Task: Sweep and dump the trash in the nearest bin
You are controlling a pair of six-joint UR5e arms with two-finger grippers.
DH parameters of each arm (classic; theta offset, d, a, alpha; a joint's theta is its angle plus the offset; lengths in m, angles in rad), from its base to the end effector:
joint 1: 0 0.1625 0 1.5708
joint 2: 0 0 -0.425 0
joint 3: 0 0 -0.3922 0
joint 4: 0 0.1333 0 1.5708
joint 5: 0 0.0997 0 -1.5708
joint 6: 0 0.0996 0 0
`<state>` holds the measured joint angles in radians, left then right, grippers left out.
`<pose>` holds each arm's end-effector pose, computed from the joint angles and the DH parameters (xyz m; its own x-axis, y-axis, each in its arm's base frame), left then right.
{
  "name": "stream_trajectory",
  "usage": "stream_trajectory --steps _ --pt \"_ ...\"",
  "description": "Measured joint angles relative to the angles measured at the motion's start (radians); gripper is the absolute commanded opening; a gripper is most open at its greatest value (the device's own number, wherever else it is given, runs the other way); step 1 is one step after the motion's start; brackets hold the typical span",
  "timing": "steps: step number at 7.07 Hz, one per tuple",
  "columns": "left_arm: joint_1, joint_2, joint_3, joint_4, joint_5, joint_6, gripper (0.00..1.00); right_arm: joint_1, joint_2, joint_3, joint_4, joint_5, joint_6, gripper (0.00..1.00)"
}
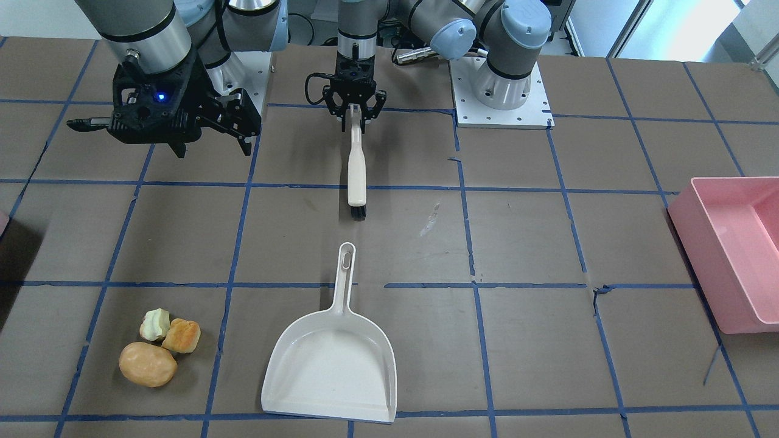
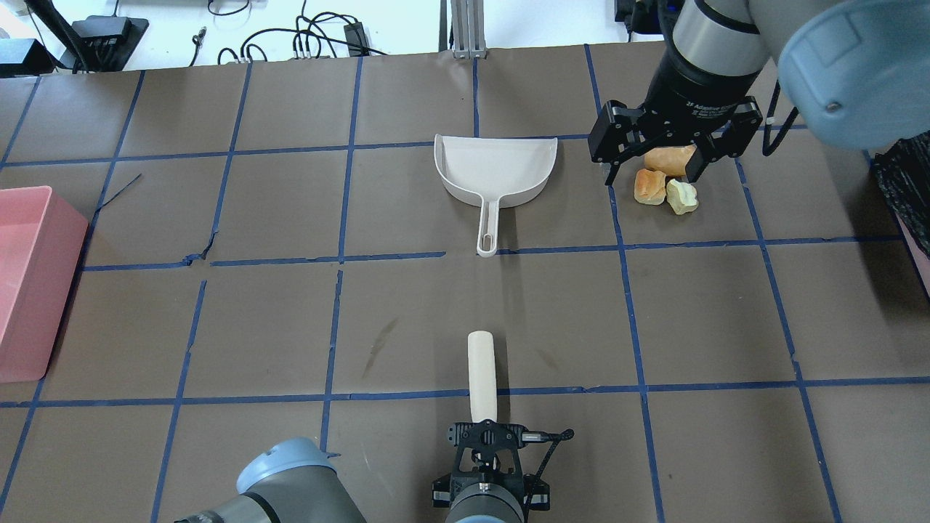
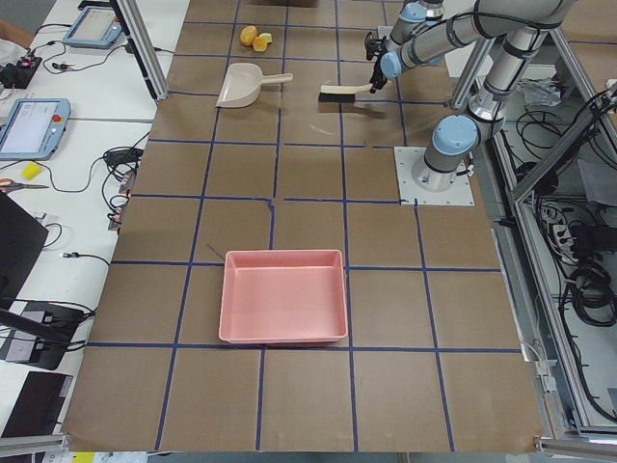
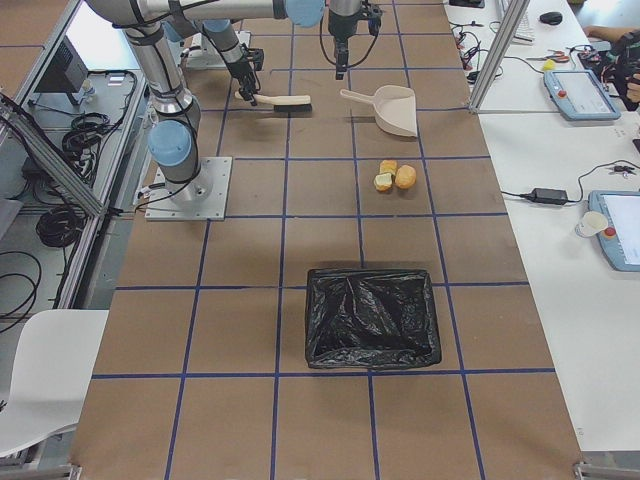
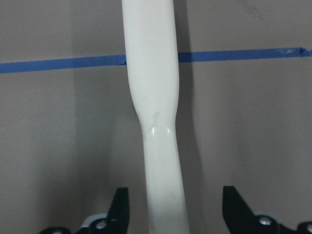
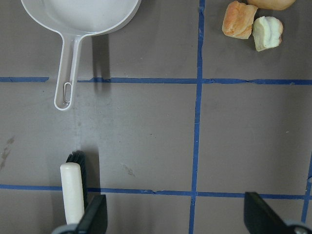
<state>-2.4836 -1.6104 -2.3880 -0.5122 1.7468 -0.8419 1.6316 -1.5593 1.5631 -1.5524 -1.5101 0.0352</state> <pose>-0.3802 -0.1474 0.2147 -0.9977 0.0577 0.0352 0.0465 0.9641 -0.2614 0.1691 -0.4852 0.4844 -0.9979 -0.0242 -0.0598 -0.0256 0.9994 0.0243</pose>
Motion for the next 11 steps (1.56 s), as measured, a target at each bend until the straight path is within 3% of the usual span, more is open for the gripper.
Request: stream_trajectory --steps 5,7,9,11 --pt "0.015 0.076 0.013 -0.035 0.003 0.045 0.0 0.001 0.0 0.001 -0.001 0.013 0.0 0.96" --pt "0.051 0.158 0.089 -0.184 0.004 0.08 0.0 0.003 0.019 0.007 -0.05 0.013 -0.001 0.94" --pt "0.135 0.236 0.183 -0.329 0.002 0.177 0.0 0.013 0.074 0.059 -0.2 0.012 0.007 0.94" --pt "0.327 0.263 0.212 -0.377 -0.048 0.354 0.0 0.07 0.15 0.18 -0.462 -0.005 0.038 0.95"
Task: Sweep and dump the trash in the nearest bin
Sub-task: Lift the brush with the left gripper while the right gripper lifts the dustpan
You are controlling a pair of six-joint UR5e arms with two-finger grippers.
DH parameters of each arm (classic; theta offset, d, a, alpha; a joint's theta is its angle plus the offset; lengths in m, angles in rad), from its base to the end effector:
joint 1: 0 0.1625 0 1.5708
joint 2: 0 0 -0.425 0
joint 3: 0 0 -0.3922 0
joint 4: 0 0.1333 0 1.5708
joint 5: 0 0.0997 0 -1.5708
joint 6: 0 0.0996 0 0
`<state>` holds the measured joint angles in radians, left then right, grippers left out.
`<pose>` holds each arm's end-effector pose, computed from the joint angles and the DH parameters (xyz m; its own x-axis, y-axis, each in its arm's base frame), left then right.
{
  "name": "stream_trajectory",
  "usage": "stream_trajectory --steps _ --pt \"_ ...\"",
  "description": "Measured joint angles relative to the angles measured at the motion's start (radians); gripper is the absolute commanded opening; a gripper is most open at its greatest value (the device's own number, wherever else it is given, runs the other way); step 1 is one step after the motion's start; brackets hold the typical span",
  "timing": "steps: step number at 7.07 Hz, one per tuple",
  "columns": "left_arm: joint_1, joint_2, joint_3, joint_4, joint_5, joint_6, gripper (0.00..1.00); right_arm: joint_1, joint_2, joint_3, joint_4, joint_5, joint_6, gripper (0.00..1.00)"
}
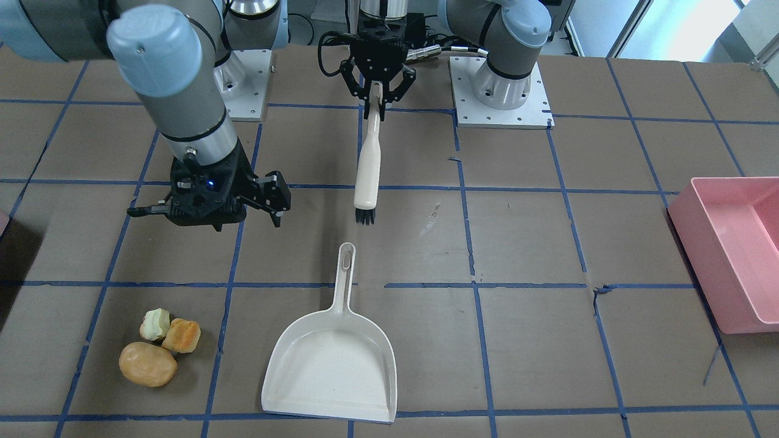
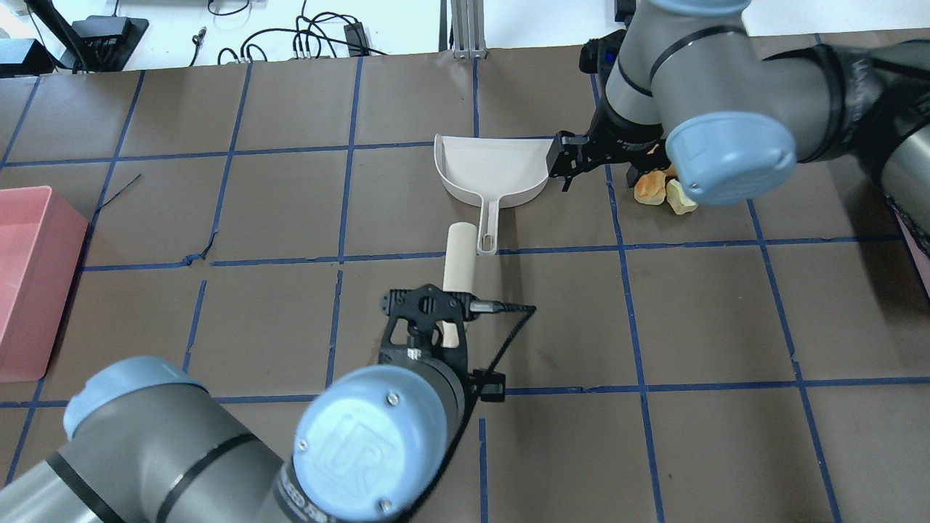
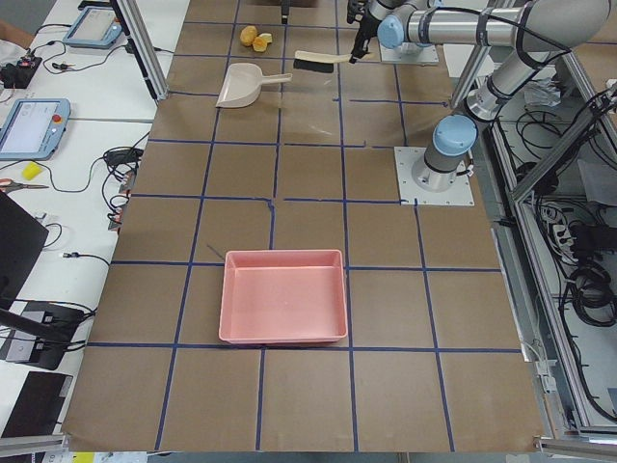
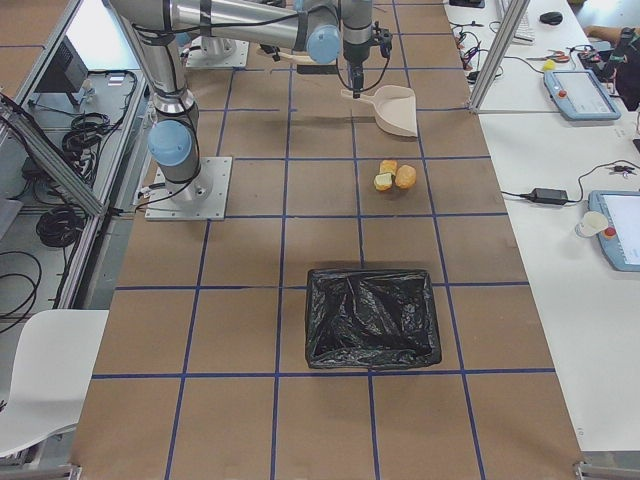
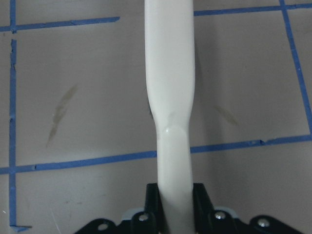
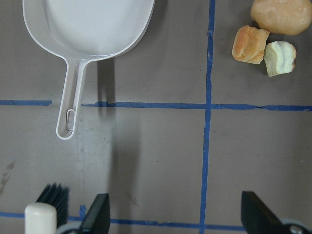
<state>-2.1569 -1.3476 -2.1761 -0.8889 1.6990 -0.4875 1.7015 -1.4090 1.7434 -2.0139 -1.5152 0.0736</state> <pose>-0.3185 -0.2618 0.3658 -0.9960 0.0840 0.0304 0.0701 0.9455 -0.3181 0.2092 -0.5261 0.3652 -0.9960 -0.0633 -0.0631 -0.0565 0.9930 -0.1041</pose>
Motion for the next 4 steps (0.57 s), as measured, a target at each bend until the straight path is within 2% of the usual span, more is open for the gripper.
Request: stream_trajectory --steps 2,4 --pt "0.26 0.0 0.029 -0.038 -0.069 0.235 0.0 0.066 0.063 0.069 -0.191 -0.01 0.084 0.95" --pt "0.49 -0.018 0.075 -0.092 -0.127 0.418 0.0 0.159 0.153 0.074 -0.349 -0.069 0.173 0.96"
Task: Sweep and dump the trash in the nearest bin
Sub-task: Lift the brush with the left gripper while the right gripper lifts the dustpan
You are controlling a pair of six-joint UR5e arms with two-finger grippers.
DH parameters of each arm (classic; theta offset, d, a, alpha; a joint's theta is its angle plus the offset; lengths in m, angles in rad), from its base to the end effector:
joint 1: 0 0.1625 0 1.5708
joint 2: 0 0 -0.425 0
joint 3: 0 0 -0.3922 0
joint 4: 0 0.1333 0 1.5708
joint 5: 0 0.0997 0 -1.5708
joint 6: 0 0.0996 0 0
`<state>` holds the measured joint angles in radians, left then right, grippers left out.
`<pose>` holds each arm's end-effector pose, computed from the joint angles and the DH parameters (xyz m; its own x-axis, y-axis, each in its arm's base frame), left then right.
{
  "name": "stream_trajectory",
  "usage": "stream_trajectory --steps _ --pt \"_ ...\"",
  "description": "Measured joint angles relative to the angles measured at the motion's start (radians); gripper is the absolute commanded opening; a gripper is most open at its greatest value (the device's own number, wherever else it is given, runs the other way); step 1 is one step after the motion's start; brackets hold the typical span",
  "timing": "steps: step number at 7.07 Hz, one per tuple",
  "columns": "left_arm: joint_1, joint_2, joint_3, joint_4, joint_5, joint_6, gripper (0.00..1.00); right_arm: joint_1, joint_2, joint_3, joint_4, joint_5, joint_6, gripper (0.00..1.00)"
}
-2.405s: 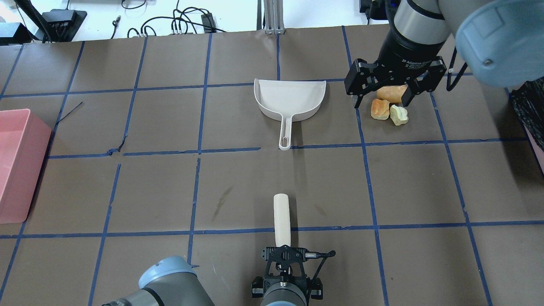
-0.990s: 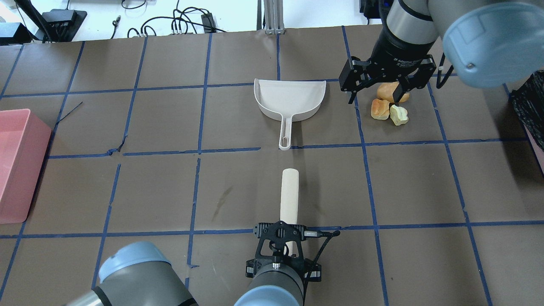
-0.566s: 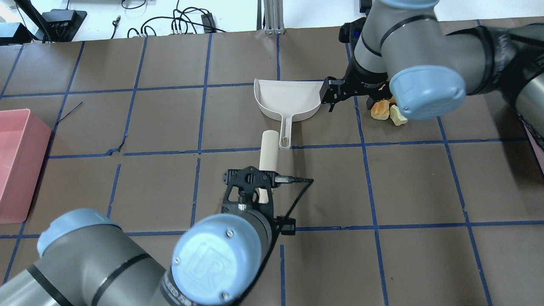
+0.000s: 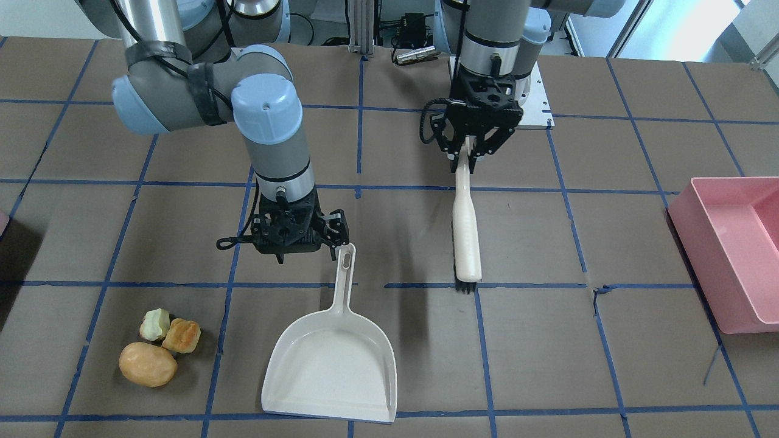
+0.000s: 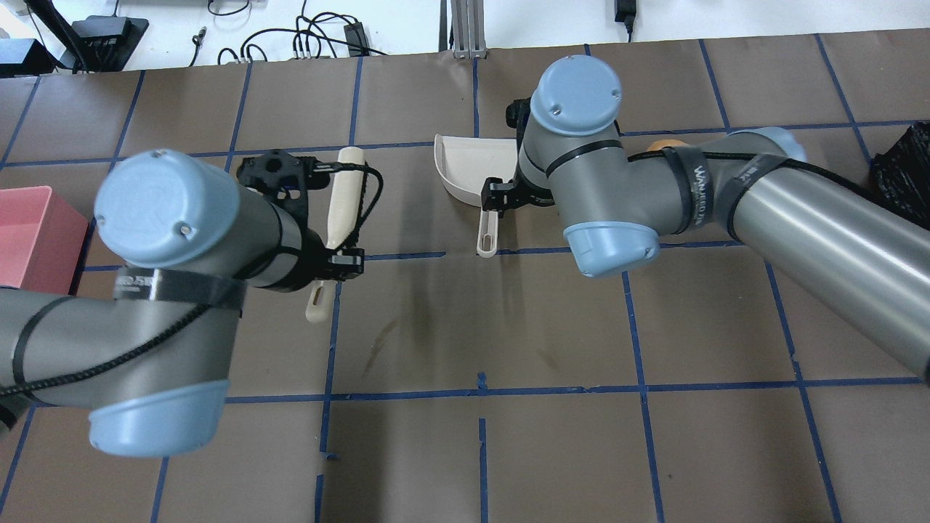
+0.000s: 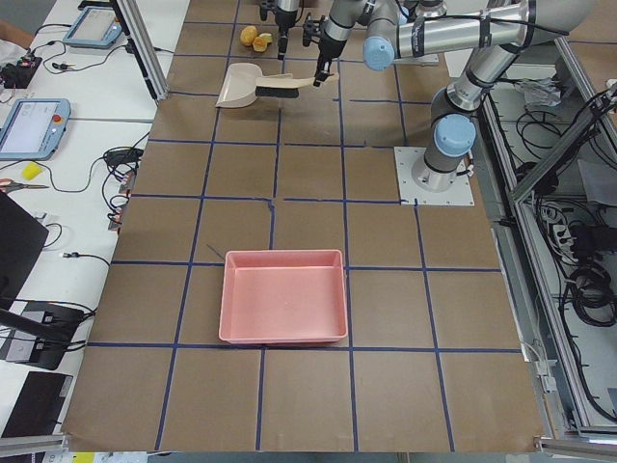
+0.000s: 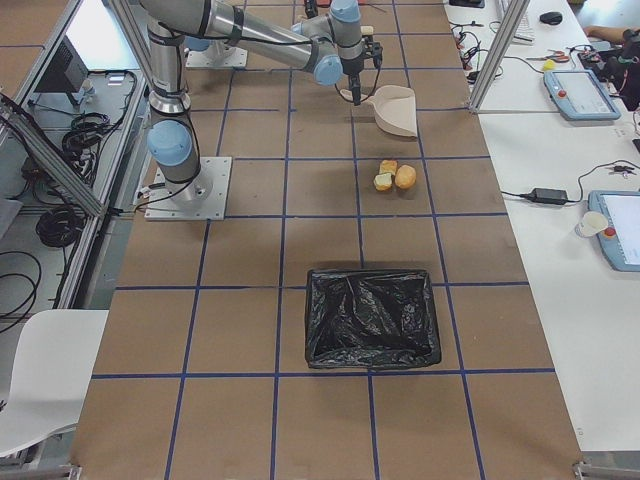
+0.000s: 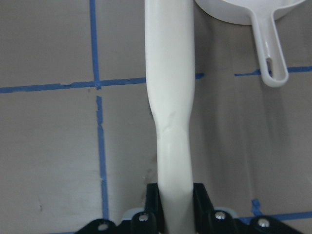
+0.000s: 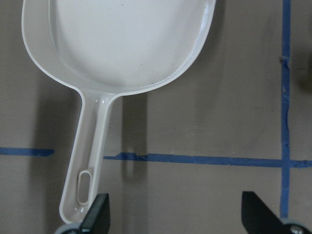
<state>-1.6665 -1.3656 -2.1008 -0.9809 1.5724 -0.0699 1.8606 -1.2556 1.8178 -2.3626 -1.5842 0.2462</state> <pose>-0.1715 -0.3928 0.3834 -0.9995 0.0278 0.0168 0.0225 0.9650 -0.2615 0.2932 -0.5213 0.2832 -0.9980 -0.0469 -0.0428 -0.0361 0.9739 -0.2239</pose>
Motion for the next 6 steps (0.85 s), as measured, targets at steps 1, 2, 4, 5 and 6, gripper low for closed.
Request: stream_trajectory --steps 1,2,4,5,6 --pt "0.069 -0.013 0.011 -0.011 -0.018 0.047 0.0 0.034 0.035 -0.001 -0.047 -0.033 0.026 0.95" --pt "0.101 -0.024 0.018 -0.015 -0.031 0.068 0.0 0.054 0.055 -0.003 -0.071 -0.051 0.05 0.95" --pt "0.112 -0.03 0.035 -0.046 -0.037 0.08 0.0 0.084 0.092 -0.02 -0.097 -0.06 0.099 0.94" --pt "0.113 -0.032 0.042 -0.058 -0.038 0.081 0.0 0.093 0.112 -0.03 -0.102 -0.062 0.11 0.89" --pt "0.115 -0.036 0.046 -0.063 -0.04 0.082 0.0 0.1 0.125 -0.034 -0.105 -0.068 0.114 0.67"
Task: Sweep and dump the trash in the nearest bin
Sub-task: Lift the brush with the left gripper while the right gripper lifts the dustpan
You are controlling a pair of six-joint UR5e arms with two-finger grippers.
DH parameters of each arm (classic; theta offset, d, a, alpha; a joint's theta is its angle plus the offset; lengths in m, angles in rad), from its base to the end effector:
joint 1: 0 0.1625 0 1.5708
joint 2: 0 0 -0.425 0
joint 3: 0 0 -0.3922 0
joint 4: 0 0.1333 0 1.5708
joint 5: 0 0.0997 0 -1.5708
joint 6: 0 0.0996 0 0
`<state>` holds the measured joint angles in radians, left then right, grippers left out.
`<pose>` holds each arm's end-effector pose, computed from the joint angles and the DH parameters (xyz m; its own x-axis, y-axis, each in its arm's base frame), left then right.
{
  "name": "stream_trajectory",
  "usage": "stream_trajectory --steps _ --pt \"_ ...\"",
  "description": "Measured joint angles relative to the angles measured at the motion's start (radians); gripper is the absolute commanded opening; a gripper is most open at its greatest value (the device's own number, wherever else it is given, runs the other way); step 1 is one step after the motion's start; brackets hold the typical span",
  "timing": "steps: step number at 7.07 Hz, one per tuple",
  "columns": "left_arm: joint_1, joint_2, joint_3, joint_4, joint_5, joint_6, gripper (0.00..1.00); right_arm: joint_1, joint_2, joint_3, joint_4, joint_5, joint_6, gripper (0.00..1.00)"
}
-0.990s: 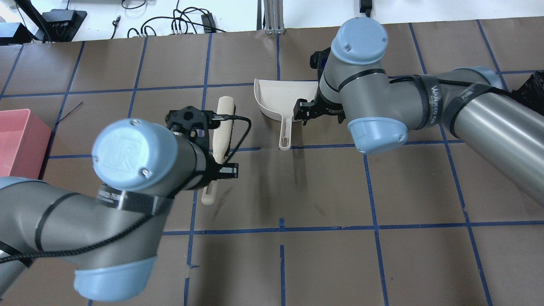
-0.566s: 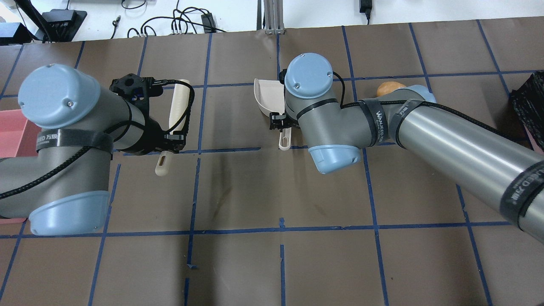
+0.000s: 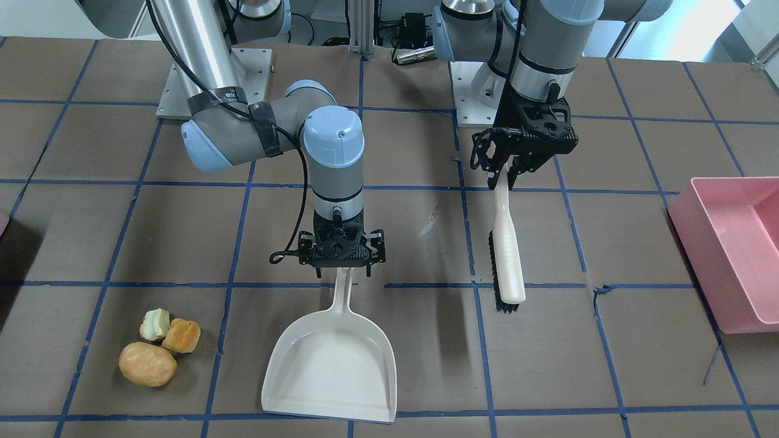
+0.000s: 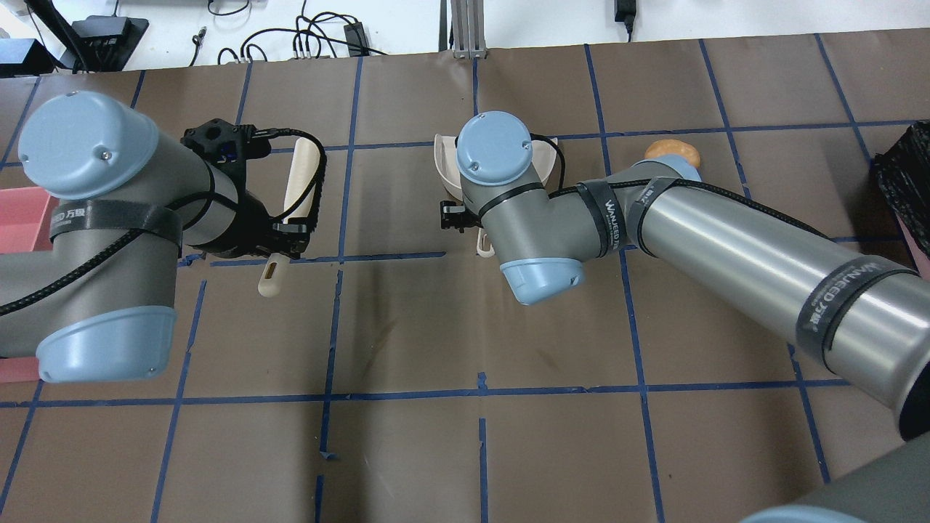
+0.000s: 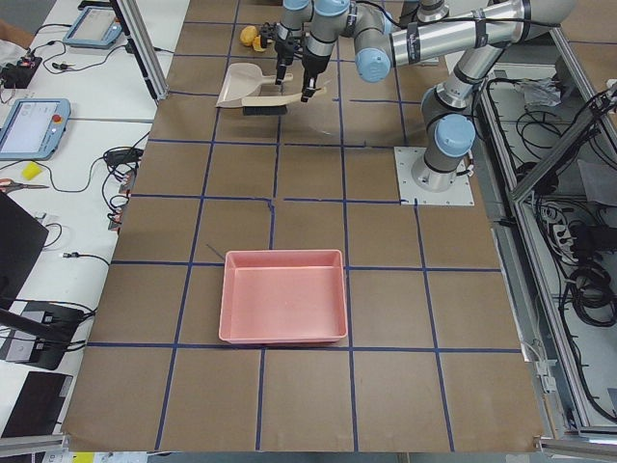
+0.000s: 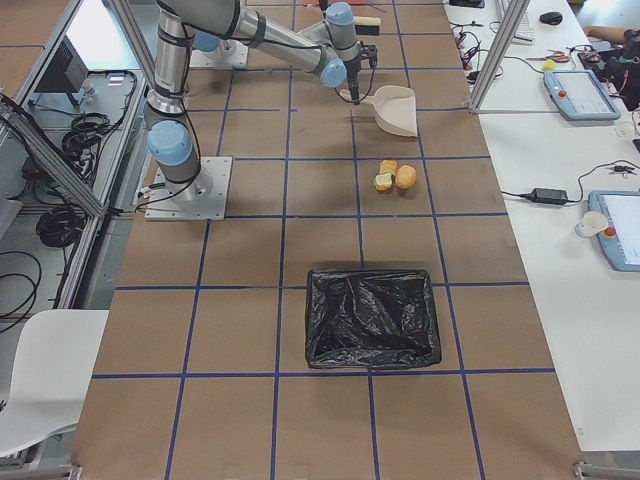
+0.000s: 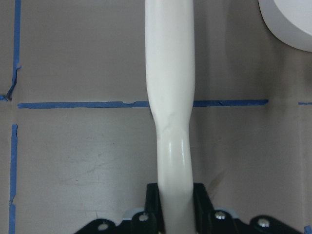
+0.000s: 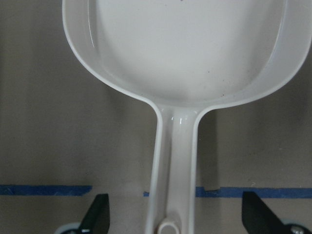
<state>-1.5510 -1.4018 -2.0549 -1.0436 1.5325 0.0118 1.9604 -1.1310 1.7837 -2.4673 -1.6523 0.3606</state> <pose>-0.1288 -0.4225 0.3836 -0.9994 -0.0002 0.0349 -0.0076 0.9775 -0.2109 0.3487 -0.5197 0.2366 -0.9997 -0.0205 -0.0112 -0.0169 0.9671 -0.2537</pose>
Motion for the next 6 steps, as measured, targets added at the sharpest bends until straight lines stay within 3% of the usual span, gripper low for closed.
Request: stream_trajectory --steps 2,3,6 --pt "-0.002 -0.002 0.002 0.0 -0.004 0.001 0.0 0.005 0.007 0.0 0.001 -0.01 0.0 0.18" --pt "-0.002 -0.002 0.002 0.005 -0.004 0.004 0.0 0.006 0.008 -0.001 0.002 -0.011 -0.003 0.07" --pt "-0.001 -0.002 -0.002 0.015 -0.005 0.026 0.0 0.005 0.008 -0.001 0.004 -0.01 -0.026 0.03"
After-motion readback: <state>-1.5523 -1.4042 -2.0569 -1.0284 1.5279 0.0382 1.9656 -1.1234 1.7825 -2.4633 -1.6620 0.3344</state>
